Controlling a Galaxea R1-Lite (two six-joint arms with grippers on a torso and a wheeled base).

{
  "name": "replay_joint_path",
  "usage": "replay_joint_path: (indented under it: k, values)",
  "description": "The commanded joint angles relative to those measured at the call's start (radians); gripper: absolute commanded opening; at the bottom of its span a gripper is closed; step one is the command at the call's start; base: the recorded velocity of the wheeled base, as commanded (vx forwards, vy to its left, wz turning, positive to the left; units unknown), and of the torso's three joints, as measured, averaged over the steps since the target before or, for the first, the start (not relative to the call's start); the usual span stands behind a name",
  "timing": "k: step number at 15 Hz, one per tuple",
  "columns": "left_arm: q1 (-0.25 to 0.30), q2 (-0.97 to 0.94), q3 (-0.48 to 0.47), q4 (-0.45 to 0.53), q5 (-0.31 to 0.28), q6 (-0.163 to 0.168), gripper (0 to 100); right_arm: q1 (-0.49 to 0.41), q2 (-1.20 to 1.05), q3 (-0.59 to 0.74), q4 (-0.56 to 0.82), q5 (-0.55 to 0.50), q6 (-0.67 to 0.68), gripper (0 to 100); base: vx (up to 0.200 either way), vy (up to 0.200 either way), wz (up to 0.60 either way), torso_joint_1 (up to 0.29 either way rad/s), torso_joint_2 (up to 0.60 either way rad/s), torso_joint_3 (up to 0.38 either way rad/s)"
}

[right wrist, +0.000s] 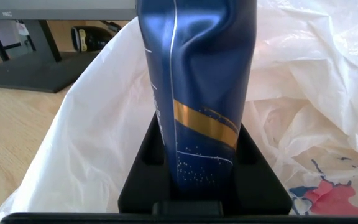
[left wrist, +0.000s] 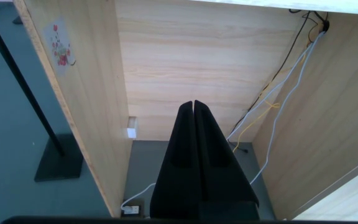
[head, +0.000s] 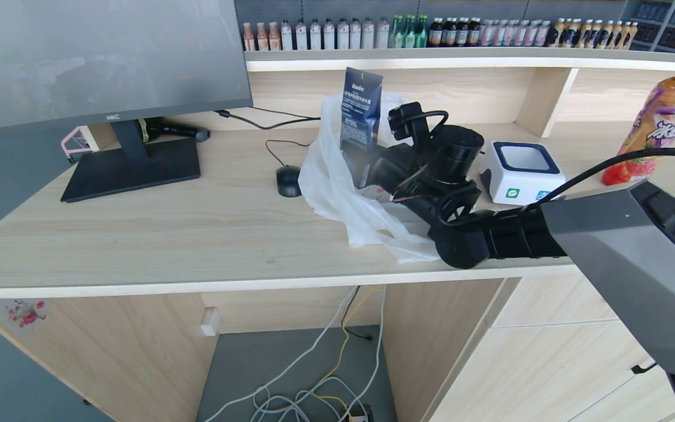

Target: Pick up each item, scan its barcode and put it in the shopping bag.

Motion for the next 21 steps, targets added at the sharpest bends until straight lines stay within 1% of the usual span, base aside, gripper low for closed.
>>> replay_joint_path:
  k: [1,4,5,11,17,21]
  values:
    - [0.000,0.000,0.000,0.000,0.000,0.000,0,0.001,0.006,0.000,0.001,-0.001,-0.002,0,0.000,0.000,0.00,0.000,0.00,0.000]
    - [0.000,0.000,0.000,0.000,0.000,0.000,0,0.001,0.006,0.000,0.001,0.001,-0.002,0,0.000,0.000,0.00,0.000,0.00,0.000]
    - [0.000,0.000,0.000,0.000,0.000,0.000,0,0.001,0.006,-0.002,0.001,-0.001,-0.002,100,0.000,0.000,0.00,0.000,0.00,0.000]
    - [0.000,0.000,0.000,0.000,0.000,0.000,0,-0.015,-0.003,0.012,-0.073,-0.011,0.003,100,0.000,0.000,0.00,0.000,0.00,0.000]
    - [0.000,0.000,0.000,0.000,0.000,0.000,0,-0.011,-0.070,0.018,-0.062,-0.010,0.000,100,0.000,0.000,0.00,0.000,0.00,0.000]
    - [0.000,0.000,0.000,0.000,0.000,0.000,0,-0.013,-0.162,0.095,-0.062,-0.005,0.002,100,0.000,0.000,0.00,0.000,0.00,0.000]
